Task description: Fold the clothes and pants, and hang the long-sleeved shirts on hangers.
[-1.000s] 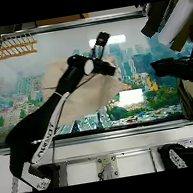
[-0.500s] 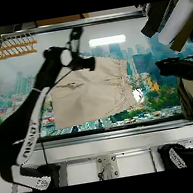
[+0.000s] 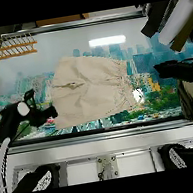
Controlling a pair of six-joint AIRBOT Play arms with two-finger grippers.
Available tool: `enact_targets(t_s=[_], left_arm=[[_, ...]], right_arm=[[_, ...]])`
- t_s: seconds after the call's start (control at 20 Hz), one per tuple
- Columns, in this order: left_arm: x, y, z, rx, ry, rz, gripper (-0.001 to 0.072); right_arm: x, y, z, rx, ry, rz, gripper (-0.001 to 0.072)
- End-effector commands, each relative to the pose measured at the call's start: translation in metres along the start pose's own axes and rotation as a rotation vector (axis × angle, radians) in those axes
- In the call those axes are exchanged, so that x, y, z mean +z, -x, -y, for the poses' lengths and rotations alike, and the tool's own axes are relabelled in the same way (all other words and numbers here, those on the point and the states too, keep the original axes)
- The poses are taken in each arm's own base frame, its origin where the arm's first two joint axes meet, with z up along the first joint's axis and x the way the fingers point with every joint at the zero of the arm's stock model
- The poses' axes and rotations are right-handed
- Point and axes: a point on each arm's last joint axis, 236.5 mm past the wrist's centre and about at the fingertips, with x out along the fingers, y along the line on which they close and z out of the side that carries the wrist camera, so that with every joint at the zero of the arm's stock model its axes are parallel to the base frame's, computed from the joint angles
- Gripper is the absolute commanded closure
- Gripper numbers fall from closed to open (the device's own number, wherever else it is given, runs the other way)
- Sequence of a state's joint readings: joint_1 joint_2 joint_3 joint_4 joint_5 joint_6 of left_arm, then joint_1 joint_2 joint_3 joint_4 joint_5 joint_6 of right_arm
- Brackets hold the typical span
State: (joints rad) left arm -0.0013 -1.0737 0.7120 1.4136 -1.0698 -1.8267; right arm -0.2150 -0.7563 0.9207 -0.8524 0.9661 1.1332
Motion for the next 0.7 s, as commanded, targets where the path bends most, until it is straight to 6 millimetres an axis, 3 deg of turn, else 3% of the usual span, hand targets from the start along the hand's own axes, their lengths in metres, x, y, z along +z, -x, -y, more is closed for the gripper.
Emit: enact_targets(t_s=[0.0, 0.1, 0.3, 0.45, 0.65], left_arm=[[-0.036, -0.018, -0.037, -0.059, 0.261, -0.003, 0.0045], [-0.035, -0.023, -0.043, -0.125, 0.395, 0.018, 0.0045], [-0.034, -0.031, -0.026, -0.258, 0.474, 0.011, 0.0045], [-0.046, -0.046, -0.015, -0.250, 0.454, -0.076, 0.0045], [-0.036, -0.056, 0.012, -0.240, 0.339, -0.108, 0.0046]], right_arm=[[-0.002, -0.002, 0.000, 0.006, -0.007, -0.009, 0.0691], [-0.001, -0.002, -0.001, 0.011, -0.011, -0.006, 0.0691], [0.000, -0.002, -0.003, 0.017, -0.016, -0.003, 0.0691], [0.000, -0.002, -0.003, 0.016, -0.015, -0.003, 0.0691], [-0.001, -0.002, -0.003, 0.017, -0.015, -0.005, 0.0691]])
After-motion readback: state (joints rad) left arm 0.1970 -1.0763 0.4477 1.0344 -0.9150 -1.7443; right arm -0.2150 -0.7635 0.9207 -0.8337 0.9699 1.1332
